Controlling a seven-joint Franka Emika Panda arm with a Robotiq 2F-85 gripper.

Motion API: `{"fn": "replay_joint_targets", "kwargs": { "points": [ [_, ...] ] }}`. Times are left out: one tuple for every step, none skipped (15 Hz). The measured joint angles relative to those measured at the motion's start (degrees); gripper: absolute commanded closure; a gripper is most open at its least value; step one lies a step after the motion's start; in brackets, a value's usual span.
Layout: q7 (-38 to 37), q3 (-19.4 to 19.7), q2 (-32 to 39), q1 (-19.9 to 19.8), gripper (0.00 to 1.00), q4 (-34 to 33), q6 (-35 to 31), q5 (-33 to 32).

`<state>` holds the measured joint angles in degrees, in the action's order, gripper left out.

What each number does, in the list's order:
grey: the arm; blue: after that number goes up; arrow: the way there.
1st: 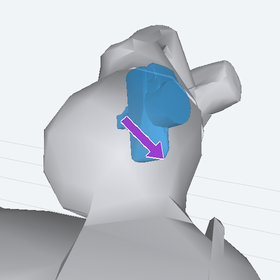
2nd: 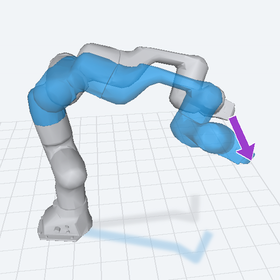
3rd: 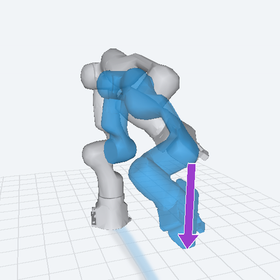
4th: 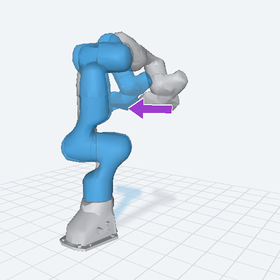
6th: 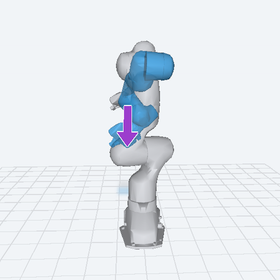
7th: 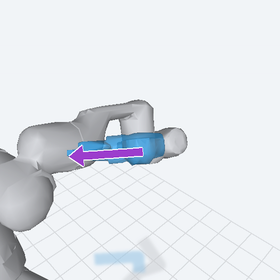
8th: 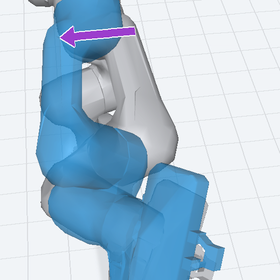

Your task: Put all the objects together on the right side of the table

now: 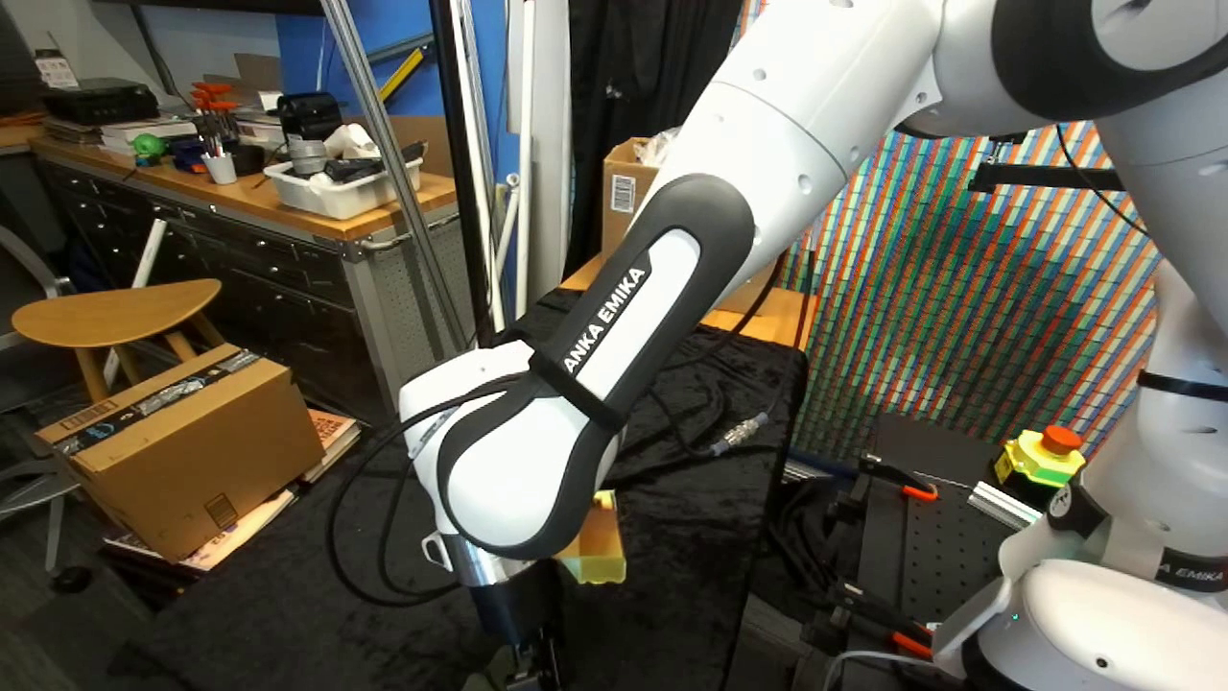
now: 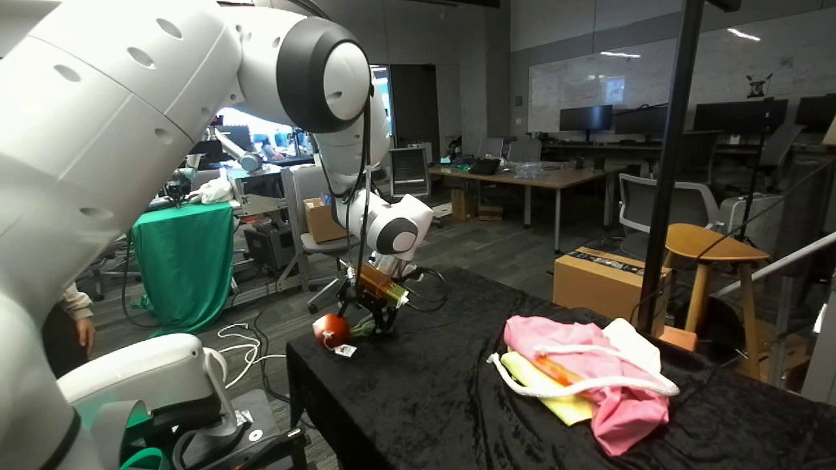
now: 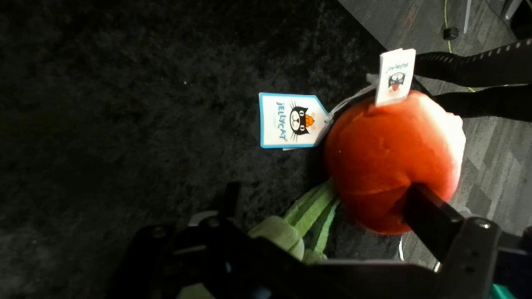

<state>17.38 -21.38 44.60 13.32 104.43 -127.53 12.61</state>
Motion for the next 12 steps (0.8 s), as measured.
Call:
{"fn": "replay_joint_targets", "kwargs": {
  "points": [
    [-0.4,0.0,0.0,0.3,0.00,0.0,0.0,-0.1],
    [-0.8,0.0,0.0,0.5,0.00,0.0,-0.1,-0.1],
    [-1.2,0.0,0.0,0.8,0.00,0.0,-0.2,-0.1],
    [-1.6,0.1,0.0,1.0,0.00,0.0,-0.4,-0.1],
    [-2.0,0.1,0.0,1.3,0.00,0.0,-0.7,-0.2],
    [-2.3,0.1,0.0,1.6,0.00,0.1,-1.1,-0.4],
    [-2.7,0.1,0.0,1.9,0.00,0.1,-1.4,-0.5],
    [-3.1,0.2,0.0,2.2,0.00,0.2,-1.8,-0.8],
    [-3.5,0.2,0.0,2.7,0.00,0.2,-2.4,-1.1],
    [-3.9,0.3,0.0,3.1,0.00,0.2,-2.7,-1.4],
    [-4.4,0.3,0.0,3.5,0.00,0.2,-3.0,-1.8],
    [-5.1,0.4,0.0,4.0,0.00,0.3,-3.5,-2.4]
  ]
}}
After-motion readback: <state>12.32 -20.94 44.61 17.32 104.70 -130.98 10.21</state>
